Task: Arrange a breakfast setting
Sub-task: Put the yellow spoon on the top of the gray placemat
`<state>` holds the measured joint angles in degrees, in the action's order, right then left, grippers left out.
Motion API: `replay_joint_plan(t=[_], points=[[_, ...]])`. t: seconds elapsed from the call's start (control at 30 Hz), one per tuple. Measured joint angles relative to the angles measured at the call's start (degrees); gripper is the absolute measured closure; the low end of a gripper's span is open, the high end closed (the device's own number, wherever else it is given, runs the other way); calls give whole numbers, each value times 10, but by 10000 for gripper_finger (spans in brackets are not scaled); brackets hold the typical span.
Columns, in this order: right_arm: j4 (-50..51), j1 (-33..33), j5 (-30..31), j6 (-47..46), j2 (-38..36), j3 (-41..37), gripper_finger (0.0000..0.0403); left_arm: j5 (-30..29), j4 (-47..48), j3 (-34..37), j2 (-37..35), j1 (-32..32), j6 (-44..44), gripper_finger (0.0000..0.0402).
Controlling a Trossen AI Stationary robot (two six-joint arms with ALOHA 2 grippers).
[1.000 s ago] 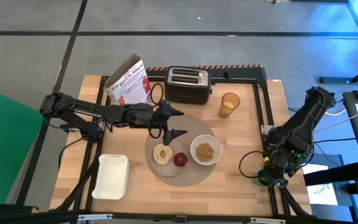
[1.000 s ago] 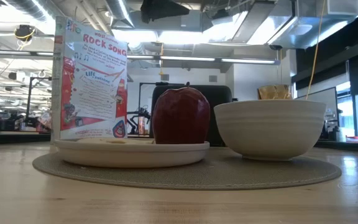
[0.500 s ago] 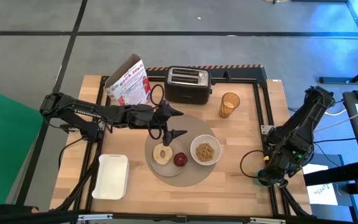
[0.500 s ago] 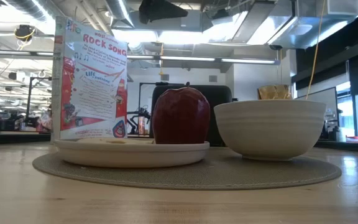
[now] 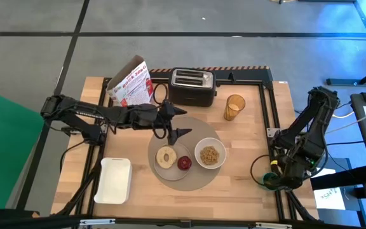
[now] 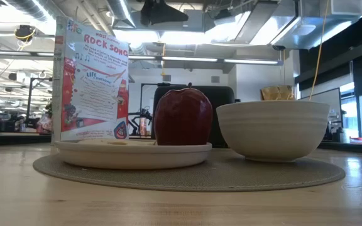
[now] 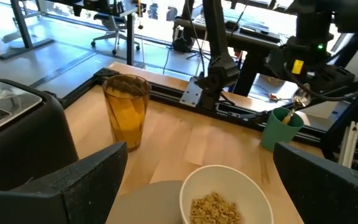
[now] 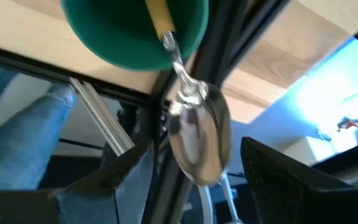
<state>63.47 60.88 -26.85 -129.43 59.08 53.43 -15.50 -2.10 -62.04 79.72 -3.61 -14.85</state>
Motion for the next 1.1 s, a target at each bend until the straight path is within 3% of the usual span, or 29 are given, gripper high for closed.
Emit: replay_joint_plan(t=[0.47,1.1], points=[[-1,-1,-2,-5,14,0,262,2,0,0,0,9,0,3],[-4,-1,-22,7,23,0,267,-1,0,0,0,9,0,3]])
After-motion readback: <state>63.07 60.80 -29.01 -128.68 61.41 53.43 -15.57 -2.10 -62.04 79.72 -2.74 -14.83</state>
